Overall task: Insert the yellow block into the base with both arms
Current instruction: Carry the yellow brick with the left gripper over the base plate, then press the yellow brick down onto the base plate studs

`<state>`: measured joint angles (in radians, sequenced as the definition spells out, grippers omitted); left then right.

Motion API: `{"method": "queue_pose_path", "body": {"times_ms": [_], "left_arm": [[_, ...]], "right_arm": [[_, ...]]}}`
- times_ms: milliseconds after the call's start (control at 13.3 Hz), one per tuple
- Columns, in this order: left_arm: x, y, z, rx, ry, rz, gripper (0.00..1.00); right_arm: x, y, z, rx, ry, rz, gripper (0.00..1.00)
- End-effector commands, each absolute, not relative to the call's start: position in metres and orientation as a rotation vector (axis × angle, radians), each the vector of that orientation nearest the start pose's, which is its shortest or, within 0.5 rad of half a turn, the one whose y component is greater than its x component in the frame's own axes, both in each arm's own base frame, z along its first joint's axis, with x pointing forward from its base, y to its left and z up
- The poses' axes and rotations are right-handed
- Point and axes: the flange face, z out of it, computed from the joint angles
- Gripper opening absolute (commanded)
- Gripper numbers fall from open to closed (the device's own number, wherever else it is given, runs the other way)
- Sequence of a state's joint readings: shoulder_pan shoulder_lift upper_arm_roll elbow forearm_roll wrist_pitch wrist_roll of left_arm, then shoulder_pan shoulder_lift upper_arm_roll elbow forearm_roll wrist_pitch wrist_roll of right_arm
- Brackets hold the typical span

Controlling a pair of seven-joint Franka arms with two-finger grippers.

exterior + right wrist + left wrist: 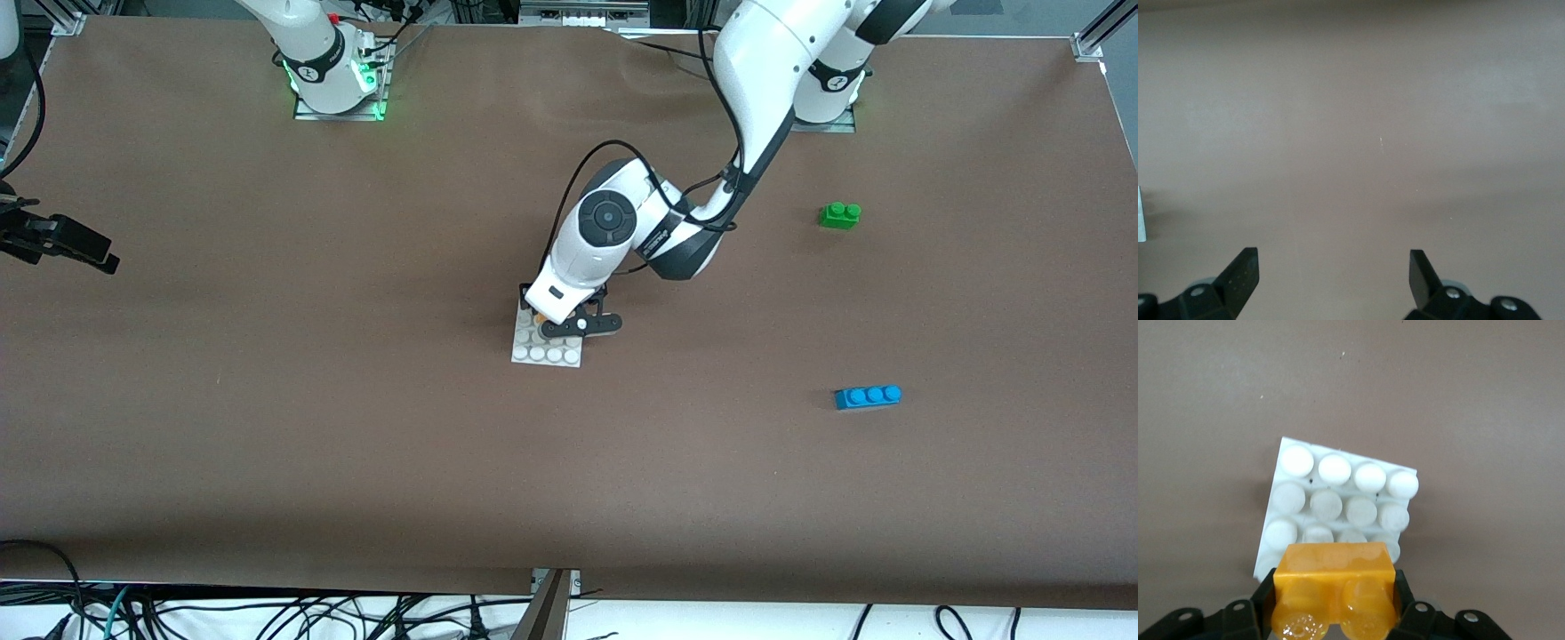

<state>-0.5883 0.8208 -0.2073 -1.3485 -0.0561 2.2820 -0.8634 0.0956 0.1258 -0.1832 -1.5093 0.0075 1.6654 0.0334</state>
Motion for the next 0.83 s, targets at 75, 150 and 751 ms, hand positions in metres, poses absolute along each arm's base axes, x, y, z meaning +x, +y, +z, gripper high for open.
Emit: {"method": "queue_pose_path", "body": {"times_ms": [75, 150, 751], "left_arm": [[0.554, -0.525, 0.241, -3.336, -0.153, 0.07, 0.0], [0.553, -0.525, 0.239, -3.334, -0.148, 0.076, 0.0], [0.546, -0.526, 0.226, -3.323, -0.086, 0.129, 0.0]], "right_arm": [[0.595, -0.046, 0.593, -3.14, 0.173, -0.046, 1.0], [0.595, -0.046, 0.593, -3.14, 0.173, -0.046, 1.0], [0.595, -0.046, 0.593, -3.14, 0.173, -0.046, 1.0]]}}
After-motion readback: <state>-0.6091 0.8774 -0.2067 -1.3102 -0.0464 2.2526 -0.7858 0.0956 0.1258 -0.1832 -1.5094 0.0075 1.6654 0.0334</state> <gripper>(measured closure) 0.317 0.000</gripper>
